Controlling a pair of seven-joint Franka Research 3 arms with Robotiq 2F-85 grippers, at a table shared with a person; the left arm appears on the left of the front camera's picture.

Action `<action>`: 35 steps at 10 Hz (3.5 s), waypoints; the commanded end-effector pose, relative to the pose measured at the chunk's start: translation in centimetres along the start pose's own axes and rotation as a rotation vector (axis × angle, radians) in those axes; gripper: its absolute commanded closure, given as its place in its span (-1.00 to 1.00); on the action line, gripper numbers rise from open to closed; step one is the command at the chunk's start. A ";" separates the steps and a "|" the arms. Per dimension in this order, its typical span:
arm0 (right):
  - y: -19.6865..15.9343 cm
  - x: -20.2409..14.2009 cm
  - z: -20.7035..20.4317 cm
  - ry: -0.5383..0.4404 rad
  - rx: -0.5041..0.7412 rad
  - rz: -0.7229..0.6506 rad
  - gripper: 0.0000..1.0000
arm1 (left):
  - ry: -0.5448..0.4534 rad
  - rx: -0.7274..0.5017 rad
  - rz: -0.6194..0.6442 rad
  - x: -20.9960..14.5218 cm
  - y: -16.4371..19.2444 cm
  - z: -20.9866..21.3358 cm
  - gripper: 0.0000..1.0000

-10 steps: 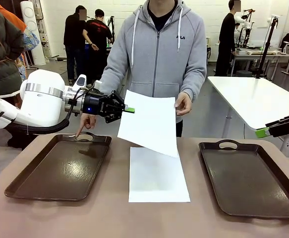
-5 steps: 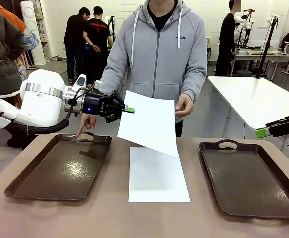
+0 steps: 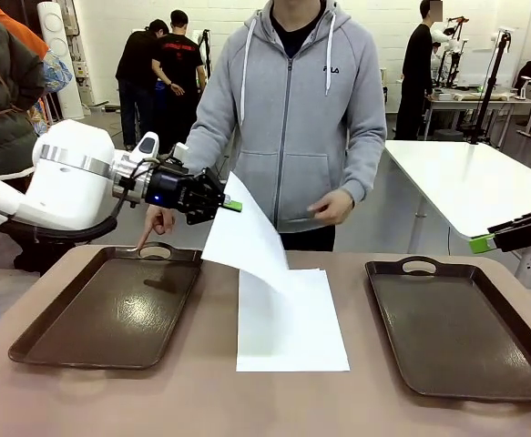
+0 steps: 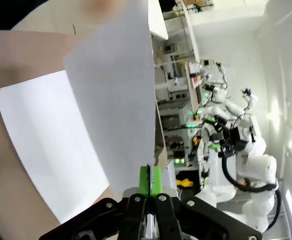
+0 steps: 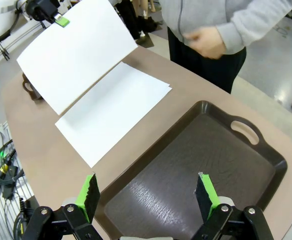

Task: Sort the A4 documents.
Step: Place the A4 Paper in the designated Handle tray.

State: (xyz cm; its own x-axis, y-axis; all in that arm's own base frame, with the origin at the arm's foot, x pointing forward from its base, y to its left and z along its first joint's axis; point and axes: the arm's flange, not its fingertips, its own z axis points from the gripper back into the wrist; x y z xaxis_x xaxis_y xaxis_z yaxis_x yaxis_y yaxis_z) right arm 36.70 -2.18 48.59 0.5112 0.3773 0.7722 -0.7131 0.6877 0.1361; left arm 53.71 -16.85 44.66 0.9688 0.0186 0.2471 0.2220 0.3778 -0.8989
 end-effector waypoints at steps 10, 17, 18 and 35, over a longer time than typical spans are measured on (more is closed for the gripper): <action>-0.3 -0.2 -0.3 -0.018 0.018 0.009 -1.00 | -0.015 -0.163 0.107 -2.8 12.5 12.3 0.98; -0.3 -0.2 -0.3 -0.018 0.018 0.009 -1.00 | 0.067 0.342 -0.035 -1.5 14.0 15.1 0.98; -0.3 -0.2 -0.3 -0.018 0.018 0.009 -1.00 | 0.087 0.444 -0.044 -1.4 14.5 15.4 0.98; -0.3 -0.2 -0.3 -0.018 0.018 0.009 -1.00 | 0.038 0.578 0.045 -1.9 18.1 17.3 0.61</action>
State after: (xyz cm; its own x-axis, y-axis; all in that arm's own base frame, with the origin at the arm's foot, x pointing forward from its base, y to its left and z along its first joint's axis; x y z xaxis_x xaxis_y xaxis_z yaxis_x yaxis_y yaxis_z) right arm 36.66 -2.26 48.56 0.5135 0.3801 0.7693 -0.7128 0.6882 0.1358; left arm 54.41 6.36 34.06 0.9804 -0.0022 0.1969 0.1137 0.8224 -0.5575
